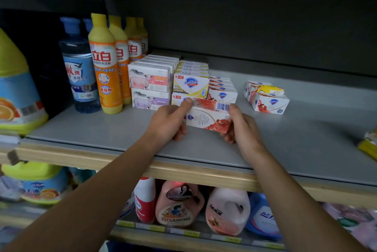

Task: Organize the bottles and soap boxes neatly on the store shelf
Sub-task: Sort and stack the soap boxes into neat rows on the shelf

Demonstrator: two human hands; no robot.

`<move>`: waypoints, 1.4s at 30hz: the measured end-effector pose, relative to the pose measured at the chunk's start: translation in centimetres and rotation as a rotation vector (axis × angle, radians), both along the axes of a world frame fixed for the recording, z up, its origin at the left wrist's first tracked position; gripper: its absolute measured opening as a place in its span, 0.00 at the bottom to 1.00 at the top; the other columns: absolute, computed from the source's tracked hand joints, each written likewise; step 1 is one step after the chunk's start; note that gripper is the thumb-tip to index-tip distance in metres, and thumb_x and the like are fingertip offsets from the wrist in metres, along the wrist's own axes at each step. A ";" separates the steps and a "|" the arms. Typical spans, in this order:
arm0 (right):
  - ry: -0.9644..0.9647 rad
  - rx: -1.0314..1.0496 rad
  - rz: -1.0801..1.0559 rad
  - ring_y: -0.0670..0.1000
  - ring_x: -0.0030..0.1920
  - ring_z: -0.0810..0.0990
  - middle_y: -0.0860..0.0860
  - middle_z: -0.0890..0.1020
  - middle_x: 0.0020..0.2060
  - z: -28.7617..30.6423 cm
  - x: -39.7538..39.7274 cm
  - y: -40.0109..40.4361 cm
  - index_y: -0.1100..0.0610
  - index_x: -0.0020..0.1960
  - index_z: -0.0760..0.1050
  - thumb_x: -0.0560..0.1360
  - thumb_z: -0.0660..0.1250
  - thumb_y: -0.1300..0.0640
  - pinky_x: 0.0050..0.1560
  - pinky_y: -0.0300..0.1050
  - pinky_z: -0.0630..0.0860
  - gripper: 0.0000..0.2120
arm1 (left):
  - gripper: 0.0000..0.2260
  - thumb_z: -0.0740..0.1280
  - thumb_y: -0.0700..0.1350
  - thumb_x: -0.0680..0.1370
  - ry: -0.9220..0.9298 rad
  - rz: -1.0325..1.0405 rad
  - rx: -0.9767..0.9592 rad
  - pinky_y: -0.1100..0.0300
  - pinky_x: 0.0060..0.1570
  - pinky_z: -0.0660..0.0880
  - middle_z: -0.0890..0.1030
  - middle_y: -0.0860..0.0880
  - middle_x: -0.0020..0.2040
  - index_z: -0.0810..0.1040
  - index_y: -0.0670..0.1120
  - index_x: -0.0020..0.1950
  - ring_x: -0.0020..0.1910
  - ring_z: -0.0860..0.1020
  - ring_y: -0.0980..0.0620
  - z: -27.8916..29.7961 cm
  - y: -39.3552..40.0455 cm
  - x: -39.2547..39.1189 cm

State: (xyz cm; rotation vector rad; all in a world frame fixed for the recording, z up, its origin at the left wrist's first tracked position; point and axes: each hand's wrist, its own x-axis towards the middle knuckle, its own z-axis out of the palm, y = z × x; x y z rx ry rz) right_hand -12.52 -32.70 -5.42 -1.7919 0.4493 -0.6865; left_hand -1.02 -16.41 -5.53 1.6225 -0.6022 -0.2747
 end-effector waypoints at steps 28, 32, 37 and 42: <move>-0.215 -0.709 0.044 0.47 0.59 0.78 0.47 0.80 0.58 -0.7 -0.9 0.5 0.55 0.60 0.77 0.66 0.73 0.68 0.60 0.47 0.75 0.24 | 0.06 0.65 0.32 0.78 0.162 -0.208 -0.438 0.48 0.54 0.81 0.79 0.40 0.59 0.77 0.40 0.52 0.55 0.81 0.42 0.5 0.8 -0.5; -0.236 -0.623 0.059 0.47 0.60 0.78 0.47 0.79 0.58 -0.7 -0.8 0.4 0.55 0.62 0.77 0.68 0.72 0.69 0.61 0.47 0.75 0.24 | 0.05 0.67 0.36 0.78 0.161 -0.182 -0.401 0.49 0.53 0.81 0.81 0.42 0.57 0.79 0.44 0.52 0.52 0.82 0.43 0.4 0.7 -0.5; -0.194 -0.304 0.013 0.48 0.52 0.82 0.52 0.82 0.56 -0.8 -0.8 -0.2 0.49 0.59 0.78 0.76 0.66 0.66 0.49 0.40 0.77 0.17 | 0.04 0.70 0.47 0.77 -0.083 -0.067 -0.118 0.56 0.52 0.80 0.86 0.51 0.49 0.84 0.48 0.49 0.52 0.84 0.51 -0.4 0.0 -0.3; -0.023 -0.263 0.006 0.50 0.51 0.83 0.50 0.81 0.56 -1.1 -0.2 -0.6 0.47 0.58 0.76 0.74 0.67 0.63 0.52 0.51 0.80 0.17 | 0.09 0.69 0.50 0.78 -0.228 -0.056 0.095 0.51 0.56 0.79 0.86 0.54 0.50 0.83 0.47 0.53 0.49 0.83 0.59 -0.6 0.0 -0.4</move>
